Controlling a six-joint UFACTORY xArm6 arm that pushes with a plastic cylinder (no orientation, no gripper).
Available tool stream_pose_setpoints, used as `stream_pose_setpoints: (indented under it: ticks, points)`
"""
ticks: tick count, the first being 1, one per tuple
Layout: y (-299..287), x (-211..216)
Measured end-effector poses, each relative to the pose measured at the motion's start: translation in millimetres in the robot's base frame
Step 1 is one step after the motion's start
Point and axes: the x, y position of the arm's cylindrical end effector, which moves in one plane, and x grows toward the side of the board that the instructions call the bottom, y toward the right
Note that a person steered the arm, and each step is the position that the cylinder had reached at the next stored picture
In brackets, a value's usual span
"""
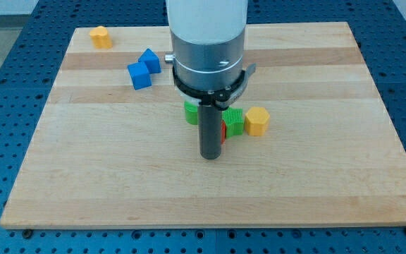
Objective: Slightly move the red circle to the bottom left of the red star
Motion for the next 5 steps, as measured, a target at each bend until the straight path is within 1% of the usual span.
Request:
stream_pose_setpoints:
  ticks: [5]
  points:
    - [2.0,-100.7]
